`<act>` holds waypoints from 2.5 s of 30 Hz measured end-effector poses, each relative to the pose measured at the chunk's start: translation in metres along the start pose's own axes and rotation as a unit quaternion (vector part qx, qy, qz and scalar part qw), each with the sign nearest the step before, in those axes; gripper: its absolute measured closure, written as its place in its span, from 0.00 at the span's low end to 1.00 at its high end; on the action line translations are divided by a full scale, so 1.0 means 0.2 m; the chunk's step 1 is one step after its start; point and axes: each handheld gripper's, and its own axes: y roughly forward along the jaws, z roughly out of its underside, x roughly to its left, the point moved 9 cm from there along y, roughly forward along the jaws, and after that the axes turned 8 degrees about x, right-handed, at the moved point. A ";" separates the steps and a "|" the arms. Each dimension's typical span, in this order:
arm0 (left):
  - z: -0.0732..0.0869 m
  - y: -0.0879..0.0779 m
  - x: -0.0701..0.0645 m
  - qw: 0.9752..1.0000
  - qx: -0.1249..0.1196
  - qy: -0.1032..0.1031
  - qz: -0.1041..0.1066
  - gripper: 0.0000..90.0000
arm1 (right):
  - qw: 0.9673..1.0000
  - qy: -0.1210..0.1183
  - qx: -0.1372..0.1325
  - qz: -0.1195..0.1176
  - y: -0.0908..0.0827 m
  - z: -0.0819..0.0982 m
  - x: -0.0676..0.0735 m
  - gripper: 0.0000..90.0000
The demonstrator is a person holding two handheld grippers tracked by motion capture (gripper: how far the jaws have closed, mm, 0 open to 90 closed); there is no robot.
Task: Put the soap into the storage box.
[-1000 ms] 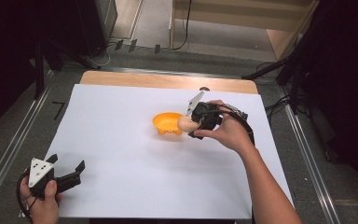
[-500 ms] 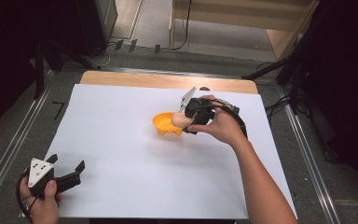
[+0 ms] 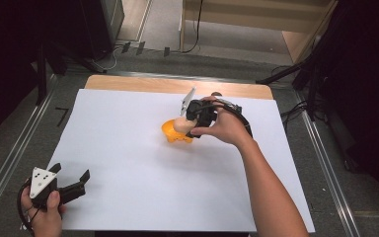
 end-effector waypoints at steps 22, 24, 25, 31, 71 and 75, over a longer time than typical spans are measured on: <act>0.00 0.00 0.00 1.000 -0.003 -0.002 0.002 0.06 | 0.999 -0.013 0.025 -0.025 0.07 -0.08 -0.04 0.37; 0.00 0.00 0.00 1.000 -0.002 -0.002 0.002 0.06 | 0.999 -0.009 0.025 -0.028 0.08 -0.08 -0.04 0.37; 0.00 0.00 0.00 1.000 -0.002 -0.001 0.001 0.06 | 0.999 -0.008 0.028 -0.027 0.08 -0.08 -0.04 0.37; 0.00 0.00 0.00 1.000 -0.002 0.000 0.001 0.06 | 0.999 0.005 0.013 -0.032 0.06 -0.08 -0.04 0.31; 0.00 0.00 0.00 1.000 0.001 0.002 -0.004 0.06 | 0.950 0.276 -0.137 0.048 -0.12 0.55 0.13 0.00; 0.00 0.00 0.00 1.000 0.001 0.001 -0.005 0.06 | 0.947 0.285 -0.143 0.050 -0.09 0.64 0.17 0.00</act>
